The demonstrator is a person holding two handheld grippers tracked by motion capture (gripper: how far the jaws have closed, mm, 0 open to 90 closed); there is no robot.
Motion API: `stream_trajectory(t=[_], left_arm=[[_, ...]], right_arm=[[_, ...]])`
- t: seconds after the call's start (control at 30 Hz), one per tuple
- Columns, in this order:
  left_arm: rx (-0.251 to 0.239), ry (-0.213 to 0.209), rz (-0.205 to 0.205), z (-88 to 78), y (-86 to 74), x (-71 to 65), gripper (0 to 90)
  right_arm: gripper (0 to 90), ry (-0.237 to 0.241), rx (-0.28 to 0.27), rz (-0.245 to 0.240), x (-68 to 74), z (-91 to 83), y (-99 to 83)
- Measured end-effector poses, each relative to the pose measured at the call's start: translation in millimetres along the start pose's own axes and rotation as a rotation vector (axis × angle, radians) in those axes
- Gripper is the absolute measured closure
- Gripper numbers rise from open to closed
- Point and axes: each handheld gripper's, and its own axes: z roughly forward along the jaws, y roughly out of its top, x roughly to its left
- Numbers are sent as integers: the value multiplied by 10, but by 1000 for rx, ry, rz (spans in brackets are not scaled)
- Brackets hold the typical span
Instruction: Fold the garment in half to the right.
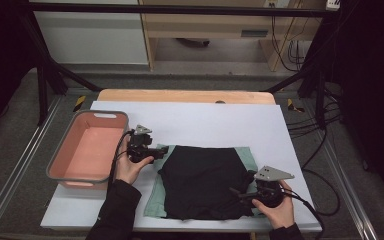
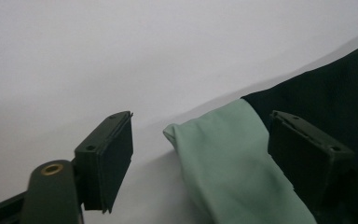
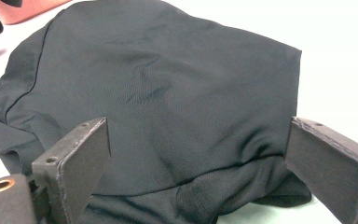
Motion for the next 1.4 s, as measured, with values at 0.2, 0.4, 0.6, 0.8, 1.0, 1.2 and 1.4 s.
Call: stream_trajectory(t=[0.2, 0.4, 0.6, 0.8, 1.0, 1.2, 1.4], left_arm=[[25, -2, -17, 44, -16, 24, 297], [39, 3, -49, 131, -44, 92, 354], [54, -15, -59, 218, -65, 115, 406], [64, -31, -61, 297, -82, 93, 451], [81, -48, -49, 336, -94, 39, 526], [98, -60, -14, 341, -100, -58, 654], [99, -44, 4, 345, -105, -76, 744]], right_arm=[[79, 6, 7, -2, 8, 6, -6], [83, 7, 4, -3, 10, 6, -6], [85, 10, 5, -3, 15, 8, -5], [87, 12, 4, -5, 22, 18, -6], [87, 17, 6, -4, 27, 22, -5], [87, 22, 4, -5, 43, 32, -1], [67, 17, 4, -15, 80, 43, 20]])
